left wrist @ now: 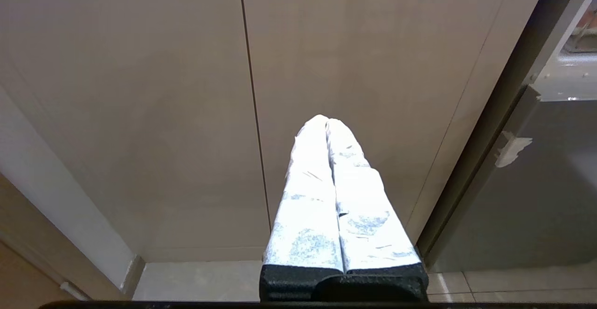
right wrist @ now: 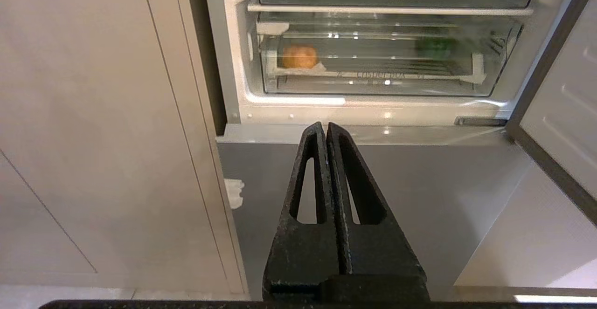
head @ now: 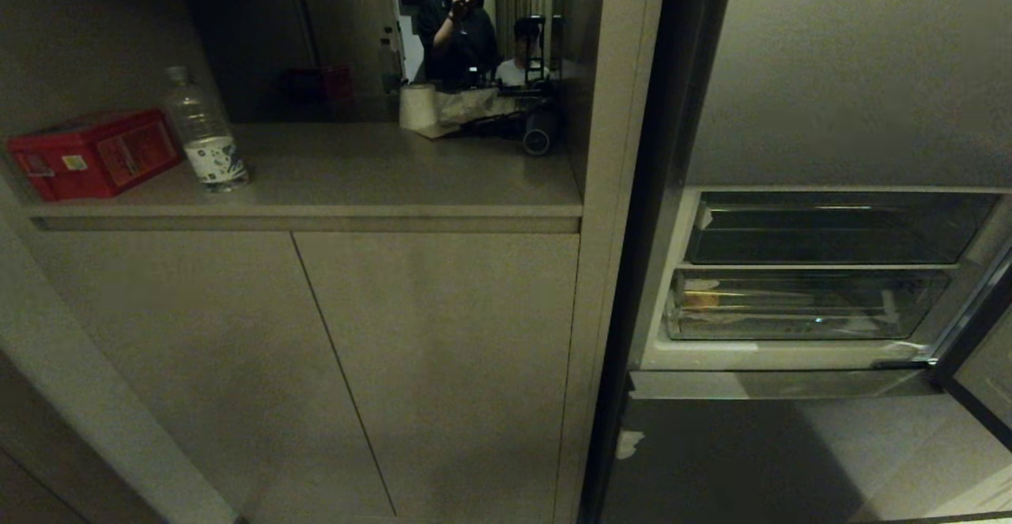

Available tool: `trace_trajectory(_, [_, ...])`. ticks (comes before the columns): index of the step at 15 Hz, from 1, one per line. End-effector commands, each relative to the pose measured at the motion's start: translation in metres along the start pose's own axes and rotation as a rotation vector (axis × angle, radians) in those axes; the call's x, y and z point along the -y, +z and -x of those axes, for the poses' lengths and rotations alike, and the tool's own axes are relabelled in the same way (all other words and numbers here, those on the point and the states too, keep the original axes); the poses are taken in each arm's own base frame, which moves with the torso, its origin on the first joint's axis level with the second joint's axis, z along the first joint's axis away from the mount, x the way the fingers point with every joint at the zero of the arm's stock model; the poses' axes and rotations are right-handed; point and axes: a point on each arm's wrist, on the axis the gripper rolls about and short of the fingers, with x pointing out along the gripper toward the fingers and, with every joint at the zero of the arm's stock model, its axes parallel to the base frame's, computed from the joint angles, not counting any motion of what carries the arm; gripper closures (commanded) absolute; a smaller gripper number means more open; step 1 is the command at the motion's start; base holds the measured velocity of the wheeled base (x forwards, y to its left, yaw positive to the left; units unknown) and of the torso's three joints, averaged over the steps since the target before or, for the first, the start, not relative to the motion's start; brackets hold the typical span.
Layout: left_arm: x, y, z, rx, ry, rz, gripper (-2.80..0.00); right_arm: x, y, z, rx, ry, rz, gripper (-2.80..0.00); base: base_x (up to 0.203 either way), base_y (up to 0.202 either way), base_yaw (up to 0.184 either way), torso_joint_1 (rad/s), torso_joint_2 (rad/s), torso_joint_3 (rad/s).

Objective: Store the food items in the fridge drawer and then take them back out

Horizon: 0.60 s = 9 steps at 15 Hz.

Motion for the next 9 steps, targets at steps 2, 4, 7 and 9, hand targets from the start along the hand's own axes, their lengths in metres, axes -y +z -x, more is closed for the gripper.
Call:
trace_trajectory(2, [0.0,-0.0001,-0.0001,-0.003,0.0,0.0,0.0,0.0001,-0.0085,-0.0017,-0.028,0.0,0.0,0.0,0.0,0.0,0.0,-0.148,0.31,0.171])
trace_trajectory(4, [0.0,-0.0001,-0.0001,-0.003,0.0,0.0,0.0,0.0001,-0.0085,-0.0017,-0.028,0.0,0.0,0.0,0.0,0.0,0.0,-0.148,0.33,0.182])
trace_trajectory(7, [0.0,0.0003,-0.0001,-0.001,0.0,0.0,0.0,0.0001,-0.0085,-0.0017,-0.028,0.0,0.0,0.0,0.0,0.0,0.0,-0.143,0.34,0.184])
trace_trajectory(9, [0.0,0.0002,-0.0001,-0.001,0.001,0.0,0.0,0.0001,-0.0085,-0.0017,-0.028,-0.001,0.0,0.0,0.0,0.0,0.0,-0.152,0.36,0.204])
